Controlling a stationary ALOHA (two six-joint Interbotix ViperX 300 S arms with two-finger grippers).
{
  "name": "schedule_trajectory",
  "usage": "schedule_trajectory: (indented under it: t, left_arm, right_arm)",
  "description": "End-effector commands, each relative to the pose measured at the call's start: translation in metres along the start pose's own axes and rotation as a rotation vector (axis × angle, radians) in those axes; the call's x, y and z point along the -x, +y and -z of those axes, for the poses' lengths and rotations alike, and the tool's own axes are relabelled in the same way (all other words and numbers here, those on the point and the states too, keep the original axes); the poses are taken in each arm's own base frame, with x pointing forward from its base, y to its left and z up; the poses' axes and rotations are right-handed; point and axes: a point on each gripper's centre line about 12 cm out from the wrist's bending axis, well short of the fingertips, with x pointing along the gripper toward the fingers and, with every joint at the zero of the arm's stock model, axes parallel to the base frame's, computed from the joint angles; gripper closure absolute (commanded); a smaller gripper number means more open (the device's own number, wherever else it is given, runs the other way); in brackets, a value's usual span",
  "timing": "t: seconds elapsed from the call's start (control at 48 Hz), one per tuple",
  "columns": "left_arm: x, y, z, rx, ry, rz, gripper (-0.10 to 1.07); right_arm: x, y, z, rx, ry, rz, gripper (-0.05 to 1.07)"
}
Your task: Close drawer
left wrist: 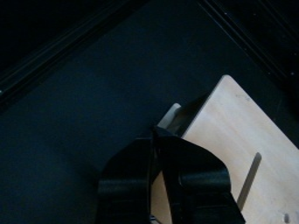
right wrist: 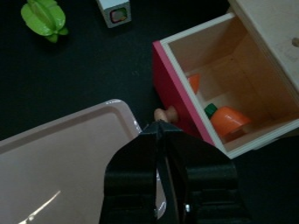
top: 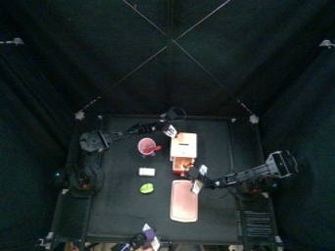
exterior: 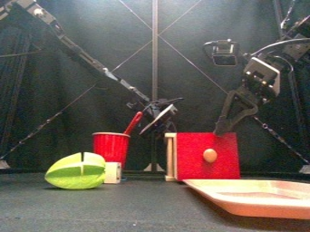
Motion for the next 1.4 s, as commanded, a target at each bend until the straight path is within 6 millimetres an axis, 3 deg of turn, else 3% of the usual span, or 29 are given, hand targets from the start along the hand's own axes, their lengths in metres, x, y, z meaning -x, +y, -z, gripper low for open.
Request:
schedule_trajectory:
  t: [0.0,0.479,1.375]
  left_arm:
    - [0.008,-0.010,-0.009,-0.013,-0.011,0.021,0.49]
    - [0.008,-0.009,-0.010,-0.016,-0.010,0.020,0.49]
    - [0.009,-0.010,-0.011,-0.018,-0.020,0.020,0.49]
  right_arm:
    - [0.002,0.003,-0.010,-0.012,-0.025,-0.012,0.56]
    - [-0.005,-0.002,-0.012,-0.023,-0.016,0.012,0.56]
    - [-0.018,-0.043,-0.029,-0.109,-0.035,0.132,0.56]
